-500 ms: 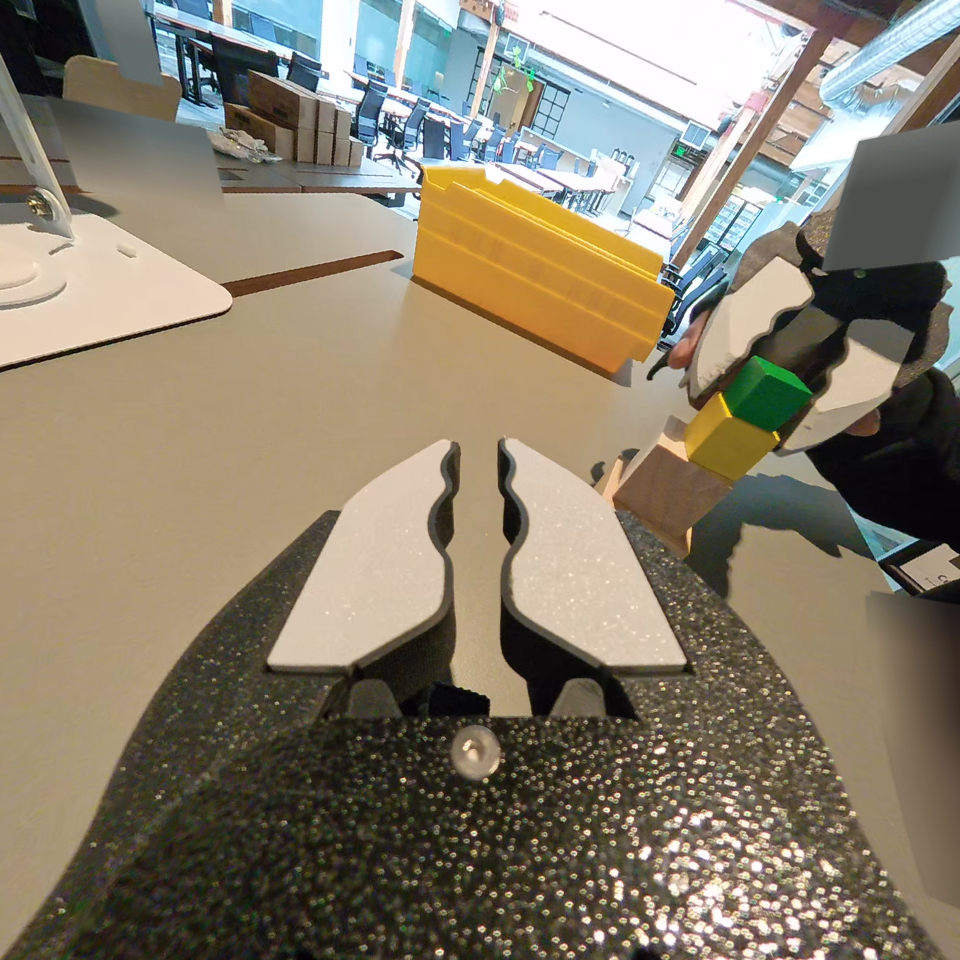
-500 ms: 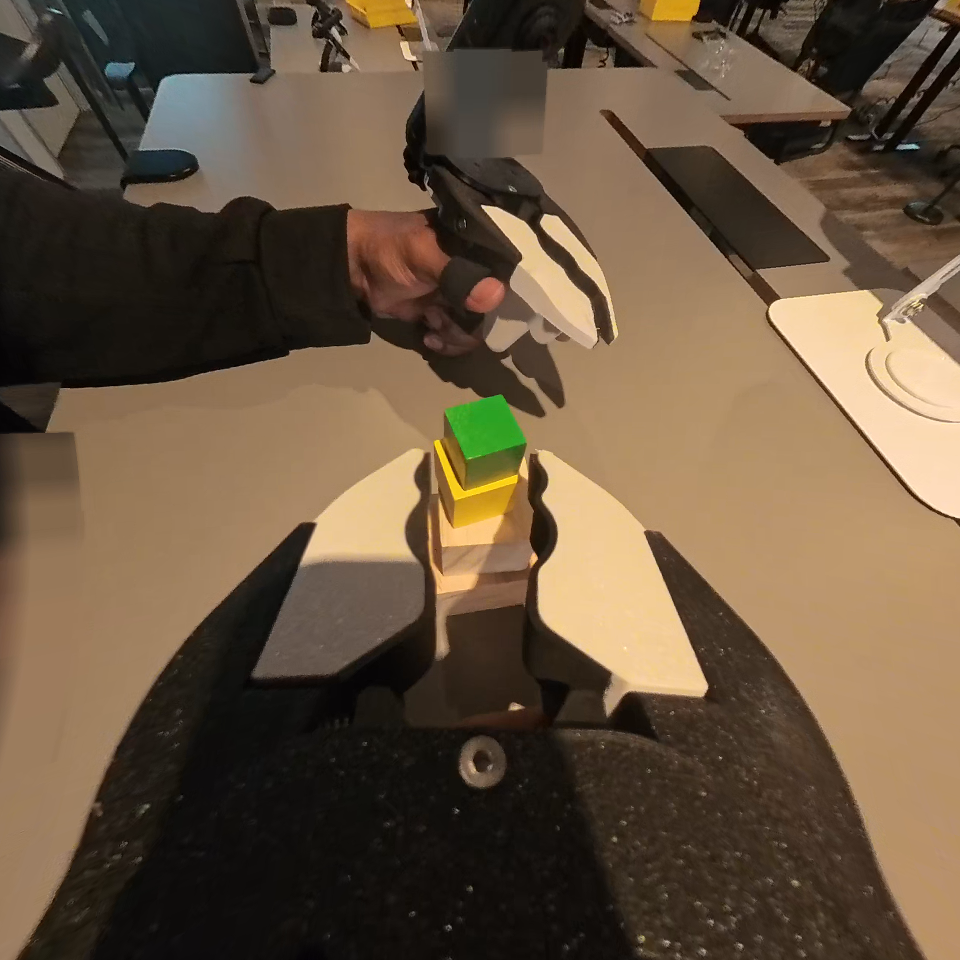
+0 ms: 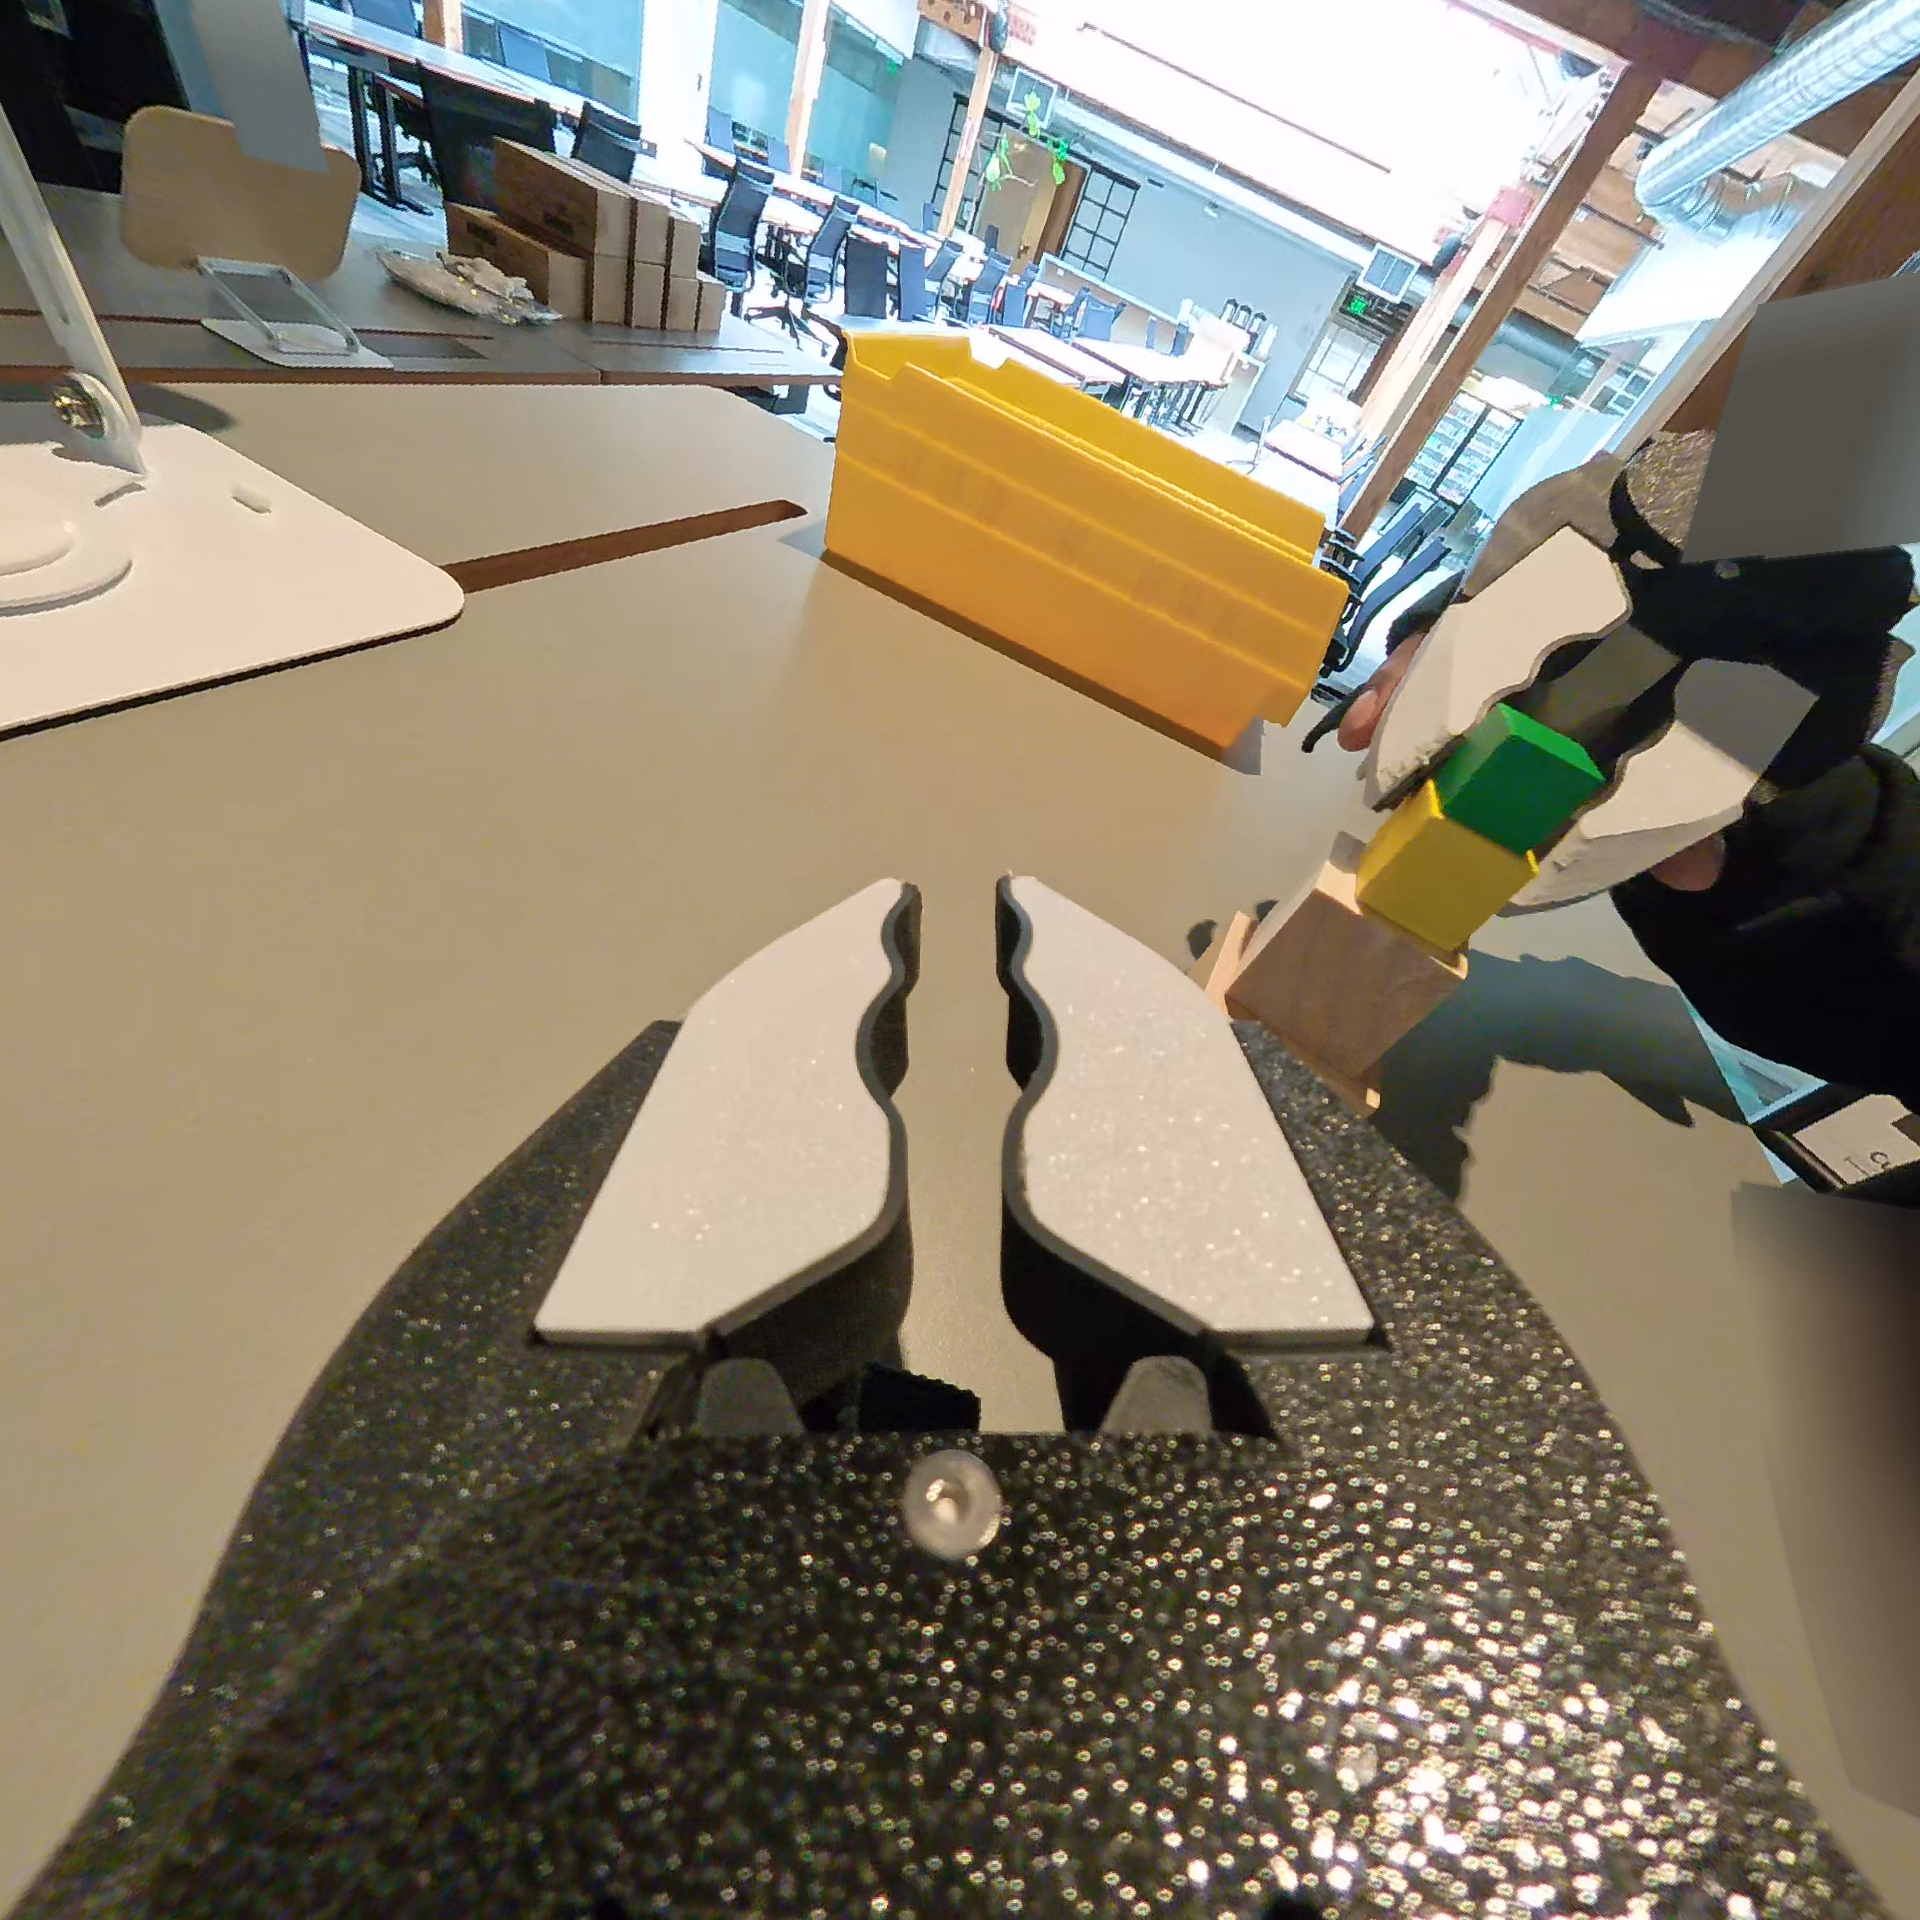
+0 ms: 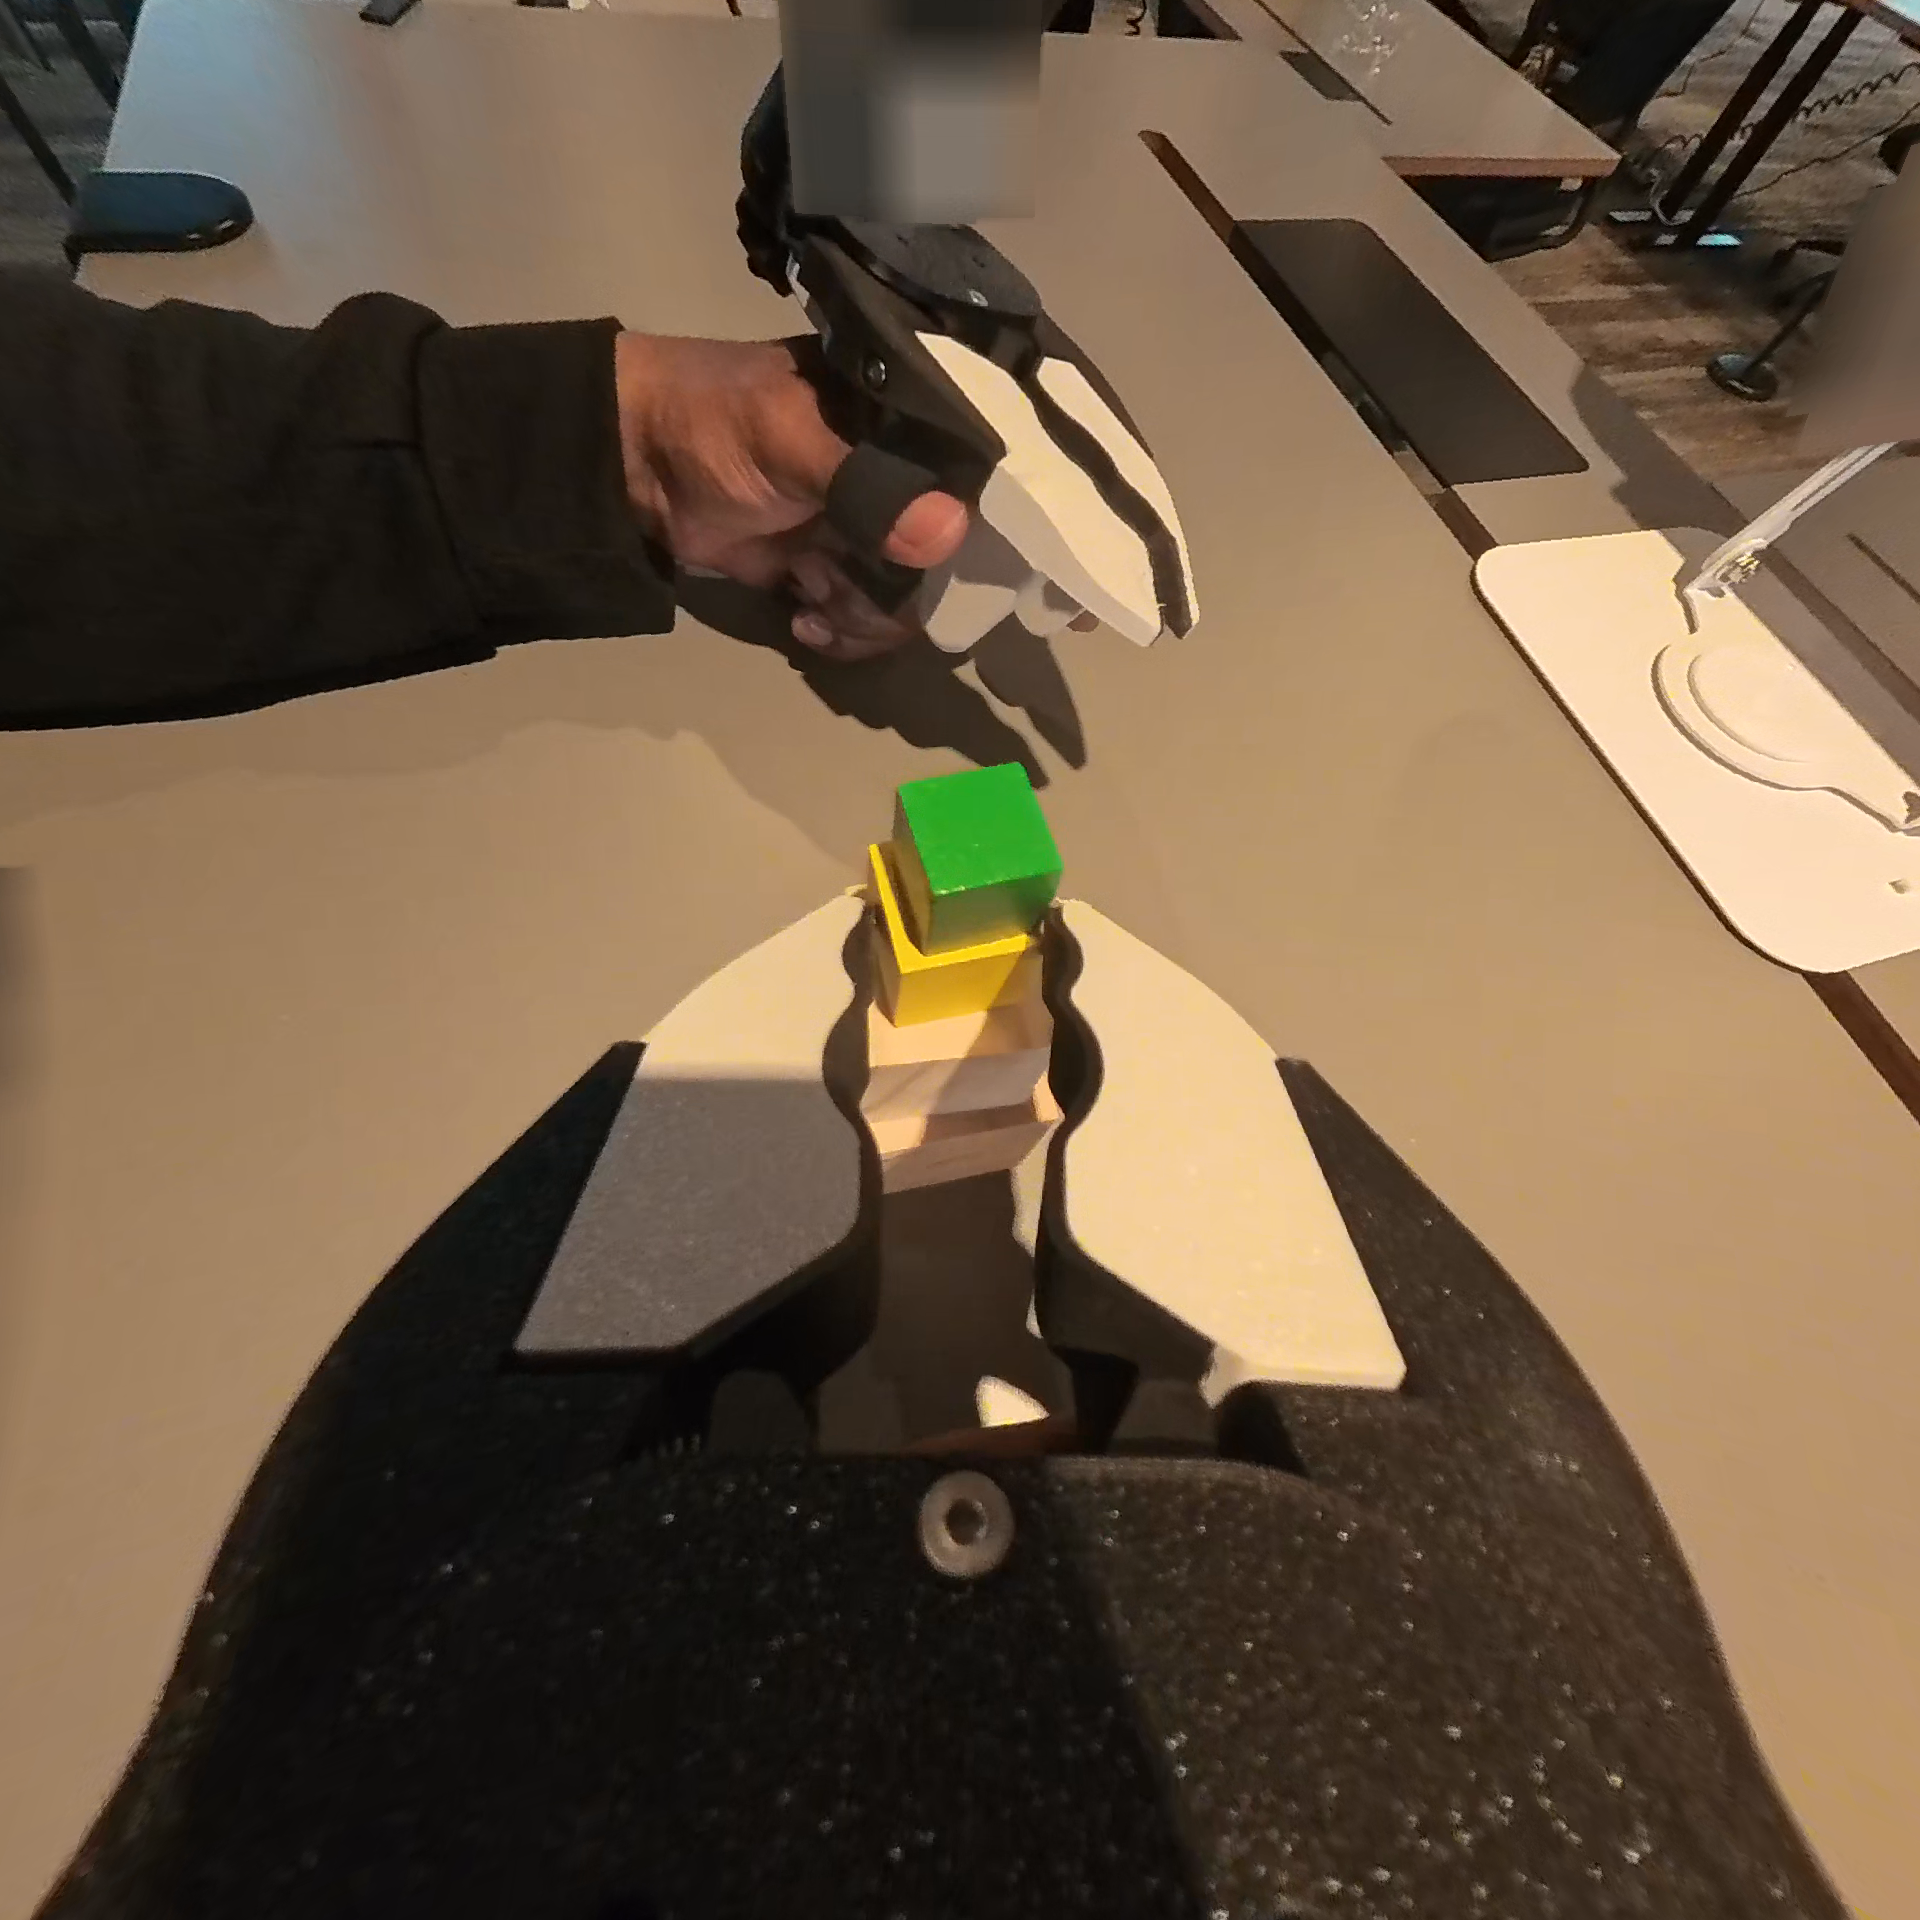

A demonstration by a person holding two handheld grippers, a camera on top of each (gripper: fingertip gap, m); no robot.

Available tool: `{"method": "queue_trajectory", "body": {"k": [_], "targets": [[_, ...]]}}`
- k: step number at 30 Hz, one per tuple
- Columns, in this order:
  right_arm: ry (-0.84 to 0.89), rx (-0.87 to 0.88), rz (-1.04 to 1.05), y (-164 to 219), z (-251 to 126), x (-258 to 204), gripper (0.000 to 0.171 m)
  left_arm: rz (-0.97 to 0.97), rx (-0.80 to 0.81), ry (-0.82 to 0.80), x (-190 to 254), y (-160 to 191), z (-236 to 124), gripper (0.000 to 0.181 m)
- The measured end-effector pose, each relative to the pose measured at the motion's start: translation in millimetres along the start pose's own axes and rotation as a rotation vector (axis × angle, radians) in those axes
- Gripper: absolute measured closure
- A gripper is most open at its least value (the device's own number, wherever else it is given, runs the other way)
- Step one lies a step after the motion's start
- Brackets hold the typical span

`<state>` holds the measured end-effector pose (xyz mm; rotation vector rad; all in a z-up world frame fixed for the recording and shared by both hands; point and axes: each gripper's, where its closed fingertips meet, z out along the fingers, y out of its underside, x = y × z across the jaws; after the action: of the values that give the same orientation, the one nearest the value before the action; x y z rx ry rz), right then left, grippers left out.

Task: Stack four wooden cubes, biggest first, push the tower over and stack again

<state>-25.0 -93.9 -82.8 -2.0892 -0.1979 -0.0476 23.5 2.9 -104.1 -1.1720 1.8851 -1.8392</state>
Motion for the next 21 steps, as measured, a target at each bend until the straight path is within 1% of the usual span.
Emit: {"method": "queue_trajectory", "body": {"k": [7,16,21], "targets": [[0.012,-0.014,0.006,2,0,1,0.140,0.002,-0.002,0.000,0,0,0,0.168],[0.025,-0.016,0.019,9,-3,1,0.117,0.001,0.000,0.002,0,0,0,0.168],[0.011,0.067,0.068,20,-19,0,0.113,0.010,0.011,-0.007,-1,-2,-1,0.168]]}}
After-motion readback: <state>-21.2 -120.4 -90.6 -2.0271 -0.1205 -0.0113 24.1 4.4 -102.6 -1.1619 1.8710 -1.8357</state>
